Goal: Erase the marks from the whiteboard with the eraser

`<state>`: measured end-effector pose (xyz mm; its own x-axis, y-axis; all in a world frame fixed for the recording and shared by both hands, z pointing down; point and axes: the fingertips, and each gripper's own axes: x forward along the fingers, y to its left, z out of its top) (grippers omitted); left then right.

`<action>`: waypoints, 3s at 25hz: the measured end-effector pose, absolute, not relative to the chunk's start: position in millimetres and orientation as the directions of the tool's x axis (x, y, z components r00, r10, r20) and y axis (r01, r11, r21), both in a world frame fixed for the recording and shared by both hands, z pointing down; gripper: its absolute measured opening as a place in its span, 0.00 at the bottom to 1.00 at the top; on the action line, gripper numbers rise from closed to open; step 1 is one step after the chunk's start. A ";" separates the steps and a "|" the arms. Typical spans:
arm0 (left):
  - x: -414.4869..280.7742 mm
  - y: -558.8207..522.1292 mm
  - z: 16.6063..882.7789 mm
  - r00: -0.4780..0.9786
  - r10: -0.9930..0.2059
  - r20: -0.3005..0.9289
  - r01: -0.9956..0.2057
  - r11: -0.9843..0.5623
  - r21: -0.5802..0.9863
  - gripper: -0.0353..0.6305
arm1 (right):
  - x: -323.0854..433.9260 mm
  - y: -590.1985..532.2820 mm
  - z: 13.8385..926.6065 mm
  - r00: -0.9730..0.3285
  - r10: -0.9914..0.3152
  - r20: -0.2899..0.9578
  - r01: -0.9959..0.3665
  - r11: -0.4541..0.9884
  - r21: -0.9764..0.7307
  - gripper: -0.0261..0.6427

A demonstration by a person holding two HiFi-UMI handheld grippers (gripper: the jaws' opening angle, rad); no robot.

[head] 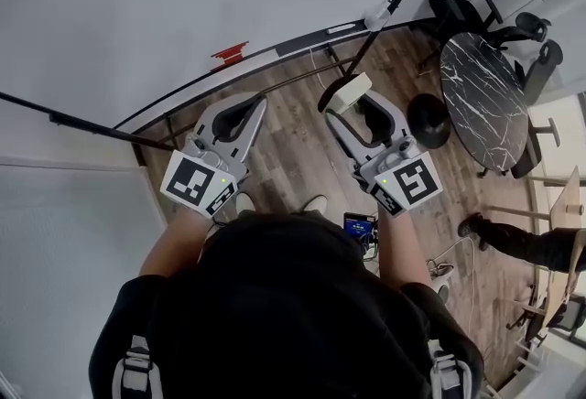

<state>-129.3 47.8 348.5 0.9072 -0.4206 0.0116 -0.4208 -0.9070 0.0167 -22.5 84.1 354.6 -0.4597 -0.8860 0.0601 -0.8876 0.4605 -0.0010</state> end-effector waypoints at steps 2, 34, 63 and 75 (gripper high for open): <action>-117.0 48.9 346.3 0.904 -0.427 0.009 -0.427 -0.904 0.009 0.06 | -10.6 84.1 353.4 -0.463 -0.884 0.061 -0.886 0.464 0.002 0.38; -9.9 -28.5 324.0 0.846 -0.533 -0.010 -0.533 -0.846 -0.039 0.06 | 93.5 5.4 325.6 -0.484 -0.873 0.062 -0.871 0.487 0.066 0.38; -55.4 -238.7 270.8 0.843 -0.531 -0.084 -0.537 -0.839 -0.083 0.06 | 36.7 -257.7 231.9 -0.311 -0.950 -0.026 -0.927 0.298 0.227 0.38; -37.4 -241.5 273.5 0.758 -0.648 -0.074 -0.652 -0.753 -0.090 0.06 | 55.0 -282.0 212.0 -0.327 -0.935 -0.136 -0.915 0.277 0.295 0.37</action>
<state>-37.4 -241.5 273.5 0.7580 -0.6480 -0.0741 -0.6522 -0.7527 -0.0903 55.0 -282.0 212.0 -0.3266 -0.9353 -0.1359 -0.9146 0.2765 0.2949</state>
